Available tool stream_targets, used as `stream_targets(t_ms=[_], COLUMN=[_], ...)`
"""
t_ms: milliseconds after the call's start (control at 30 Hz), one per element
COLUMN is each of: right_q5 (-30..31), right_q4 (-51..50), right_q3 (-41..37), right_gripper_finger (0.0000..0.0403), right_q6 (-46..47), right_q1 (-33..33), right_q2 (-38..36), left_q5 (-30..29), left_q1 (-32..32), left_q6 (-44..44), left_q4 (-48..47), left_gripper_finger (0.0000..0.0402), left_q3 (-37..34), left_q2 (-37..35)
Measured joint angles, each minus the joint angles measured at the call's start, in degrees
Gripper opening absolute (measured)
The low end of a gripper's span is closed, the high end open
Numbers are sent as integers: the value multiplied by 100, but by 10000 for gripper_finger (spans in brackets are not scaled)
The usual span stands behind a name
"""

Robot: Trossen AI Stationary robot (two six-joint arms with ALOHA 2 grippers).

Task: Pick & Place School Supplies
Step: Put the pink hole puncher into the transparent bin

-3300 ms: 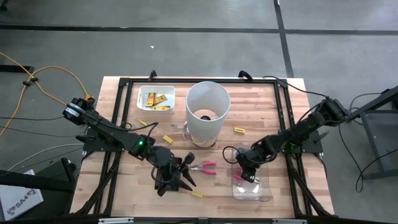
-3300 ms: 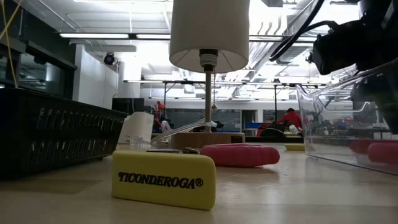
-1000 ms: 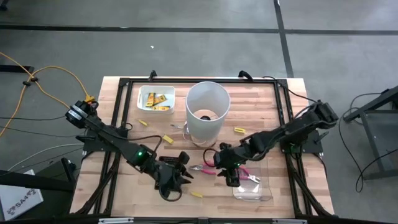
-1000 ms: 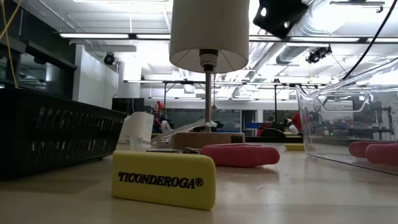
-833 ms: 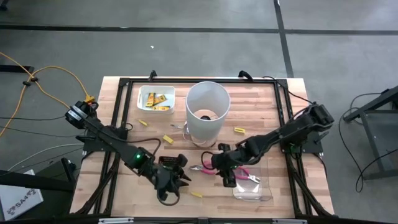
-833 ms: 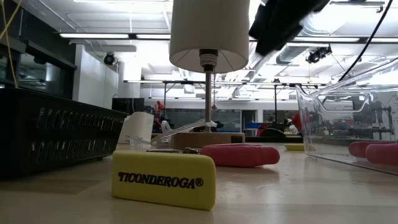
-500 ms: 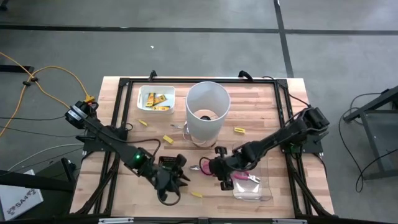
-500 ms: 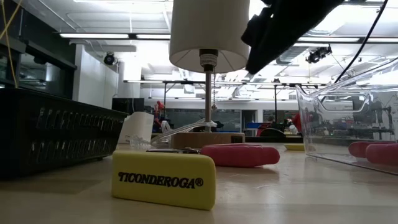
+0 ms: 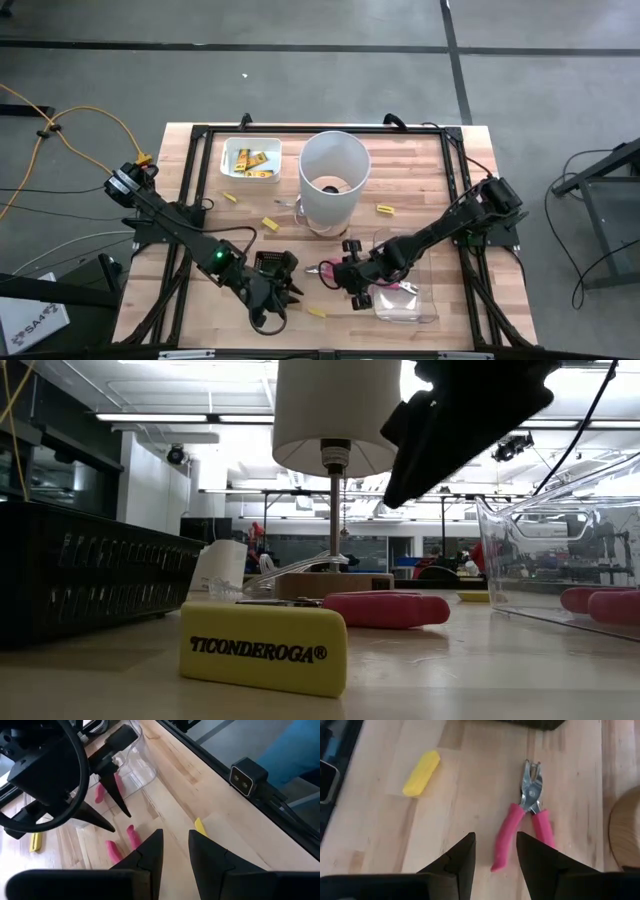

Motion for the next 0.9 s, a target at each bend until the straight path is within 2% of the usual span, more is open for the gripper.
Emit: stream_targets(t_ms=[300, 600, 900], right_q5=[-183, -192, -254], right_q4=[543, 369, 412], right_q3=[16, 0, -2], right_gripper_finger=[134, 134, 134], right_q6=[22, 179, 237], right_q1=[-158, -270, -267], right_q2=[261, 284, 728], left_q5=[3, 5, 7], left_q1=[0, 0, 2], left_q6=[-16, -56, -119], left_q4=[-27, -87, -138], left_gripper_finger=[86, 86, 86], left_q3=[4, 6, 4], left_q2=[-2, -2, -2])
